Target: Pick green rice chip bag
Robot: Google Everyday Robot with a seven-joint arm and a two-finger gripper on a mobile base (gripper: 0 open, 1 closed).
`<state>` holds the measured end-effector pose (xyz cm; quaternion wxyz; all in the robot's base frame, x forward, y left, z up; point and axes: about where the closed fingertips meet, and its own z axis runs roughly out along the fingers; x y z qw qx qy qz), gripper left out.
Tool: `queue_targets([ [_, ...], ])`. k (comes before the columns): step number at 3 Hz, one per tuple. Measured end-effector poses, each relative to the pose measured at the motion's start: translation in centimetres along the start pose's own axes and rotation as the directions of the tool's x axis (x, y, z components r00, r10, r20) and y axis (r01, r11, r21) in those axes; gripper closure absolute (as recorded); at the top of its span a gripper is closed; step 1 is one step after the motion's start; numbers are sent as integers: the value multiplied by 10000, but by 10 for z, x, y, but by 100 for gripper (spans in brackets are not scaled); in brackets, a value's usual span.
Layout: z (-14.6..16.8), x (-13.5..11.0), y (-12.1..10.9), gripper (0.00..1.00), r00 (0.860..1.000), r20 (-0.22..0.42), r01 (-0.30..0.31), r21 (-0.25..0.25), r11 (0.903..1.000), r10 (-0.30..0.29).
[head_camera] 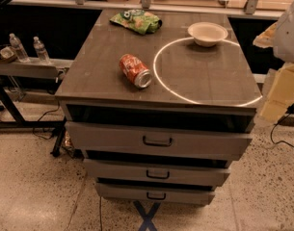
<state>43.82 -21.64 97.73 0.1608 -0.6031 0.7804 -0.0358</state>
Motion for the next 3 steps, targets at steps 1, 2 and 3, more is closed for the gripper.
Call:
queue_targets([
  [1,0,0,0,0,10000,1,0,2,10000,0],
  [2,7,-10,-12,0,9989,457,118,-44,9999,-115],
  [3,29,-39,-44,0,9919,1217,366,-98,9993,-351],
])
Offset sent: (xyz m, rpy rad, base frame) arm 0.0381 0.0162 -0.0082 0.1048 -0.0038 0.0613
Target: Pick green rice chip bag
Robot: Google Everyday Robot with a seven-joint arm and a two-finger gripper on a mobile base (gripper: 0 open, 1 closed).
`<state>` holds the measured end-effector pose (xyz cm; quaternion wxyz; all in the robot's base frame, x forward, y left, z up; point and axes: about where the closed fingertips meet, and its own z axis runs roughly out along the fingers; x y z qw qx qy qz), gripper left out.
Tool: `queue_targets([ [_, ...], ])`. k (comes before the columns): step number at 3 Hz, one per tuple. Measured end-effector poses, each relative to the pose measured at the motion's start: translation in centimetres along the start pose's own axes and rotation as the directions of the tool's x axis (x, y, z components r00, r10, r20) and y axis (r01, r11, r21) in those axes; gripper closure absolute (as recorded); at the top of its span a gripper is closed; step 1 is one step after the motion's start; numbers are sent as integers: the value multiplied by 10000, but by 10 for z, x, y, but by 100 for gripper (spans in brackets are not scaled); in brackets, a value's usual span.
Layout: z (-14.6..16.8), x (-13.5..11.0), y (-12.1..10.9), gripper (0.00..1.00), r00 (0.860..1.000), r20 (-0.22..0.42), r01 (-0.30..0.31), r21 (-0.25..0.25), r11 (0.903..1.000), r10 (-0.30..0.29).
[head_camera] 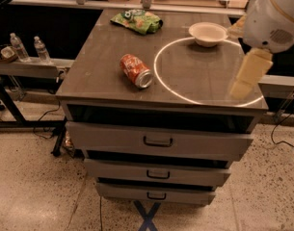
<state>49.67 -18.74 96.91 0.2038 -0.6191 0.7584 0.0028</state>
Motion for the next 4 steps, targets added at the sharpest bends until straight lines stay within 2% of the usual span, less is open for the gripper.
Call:
queue_targets([
  [1,33,-40,-51,0,9962,868,106,153,9998,-119],
  [2,51,-95,-108,0,9785,2042,-483,869,9950,297],
  [4,54,-98,-111,0,9747,2202,-598,963,9935,374],
])
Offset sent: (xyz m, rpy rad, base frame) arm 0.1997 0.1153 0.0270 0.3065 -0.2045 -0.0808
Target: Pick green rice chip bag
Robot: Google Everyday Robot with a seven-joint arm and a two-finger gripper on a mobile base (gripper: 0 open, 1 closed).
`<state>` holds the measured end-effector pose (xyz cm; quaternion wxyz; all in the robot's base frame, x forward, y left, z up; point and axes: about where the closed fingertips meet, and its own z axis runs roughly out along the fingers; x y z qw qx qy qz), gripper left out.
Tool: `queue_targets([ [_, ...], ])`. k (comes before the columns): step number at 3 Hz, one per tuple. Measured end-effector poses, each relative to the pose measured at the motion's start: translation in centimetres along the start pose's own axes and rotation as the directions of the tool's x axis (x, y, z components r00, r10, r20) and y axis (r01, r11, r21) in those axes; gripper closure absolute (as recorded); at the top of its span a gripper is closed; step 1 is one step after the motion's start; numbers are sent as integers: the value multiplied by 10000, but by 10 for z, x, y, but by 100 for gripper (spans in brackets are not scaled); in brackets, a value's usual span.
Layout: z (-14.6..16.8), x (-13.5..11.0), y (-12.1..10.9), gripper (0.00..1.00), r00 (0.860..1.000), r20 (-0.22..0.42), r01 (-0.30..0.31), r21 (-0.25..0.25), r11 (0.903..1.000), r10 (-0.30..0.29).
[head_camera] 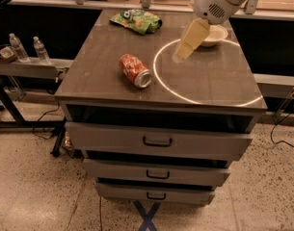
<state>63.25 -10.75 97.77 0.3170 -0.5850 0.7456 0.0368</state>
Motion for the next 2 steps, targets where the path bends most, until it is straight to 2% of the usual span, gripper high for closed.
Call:
queue_targets([
  [1,28,-9,-17,0,9979,381,-534,292,9981,523],
  [2,76,-32,-63,0,9838,1288,-1368,887,9866,1249],
])
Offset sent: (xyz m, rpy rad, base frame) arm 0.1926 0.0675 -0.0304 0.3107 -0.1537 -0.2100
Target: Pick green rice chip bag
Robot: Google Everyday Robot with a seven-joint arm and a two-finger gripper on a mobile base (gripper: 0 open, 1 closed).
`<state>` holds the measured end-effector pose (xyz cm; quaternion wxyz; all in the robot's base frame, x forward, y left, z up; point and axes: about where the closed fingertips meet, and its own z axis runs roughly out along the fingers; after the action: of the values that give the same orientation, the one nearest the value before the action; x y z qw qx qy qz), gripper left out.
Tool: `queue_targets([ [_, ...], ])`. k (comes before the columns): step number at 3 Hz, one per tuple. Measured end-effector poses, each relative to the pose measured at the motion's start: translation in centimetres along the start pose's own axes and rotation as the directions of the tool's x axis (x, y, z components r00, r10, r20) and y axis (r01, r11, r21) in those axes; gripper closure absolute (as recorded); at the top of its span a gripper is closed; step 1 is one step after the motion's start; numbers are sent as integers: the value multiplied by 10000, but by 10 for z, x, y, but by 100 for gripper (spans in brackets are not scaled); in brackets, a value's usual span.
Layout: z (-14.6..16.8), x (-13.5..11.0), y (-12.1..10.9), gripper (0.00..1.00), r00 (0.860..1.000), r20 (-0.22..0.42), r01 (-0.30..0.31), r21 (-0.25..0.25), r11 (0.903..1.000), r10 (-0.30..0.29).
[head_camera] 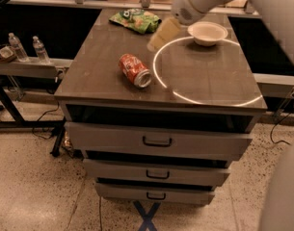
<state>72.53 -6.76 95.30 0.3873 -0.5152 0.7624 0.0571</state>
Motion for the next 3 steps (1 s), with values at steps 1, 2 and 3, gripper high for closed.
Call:
queue_targets([
  [1,55,-27,-44,0,9947,877,-583,585,9966,530],
  [2,100,-48,-83,0,9826,1515,-1253,1140,9856,1074],
  [3,138,-55,-111,0,9688,1694,-2095,1692,9630,1810],
])
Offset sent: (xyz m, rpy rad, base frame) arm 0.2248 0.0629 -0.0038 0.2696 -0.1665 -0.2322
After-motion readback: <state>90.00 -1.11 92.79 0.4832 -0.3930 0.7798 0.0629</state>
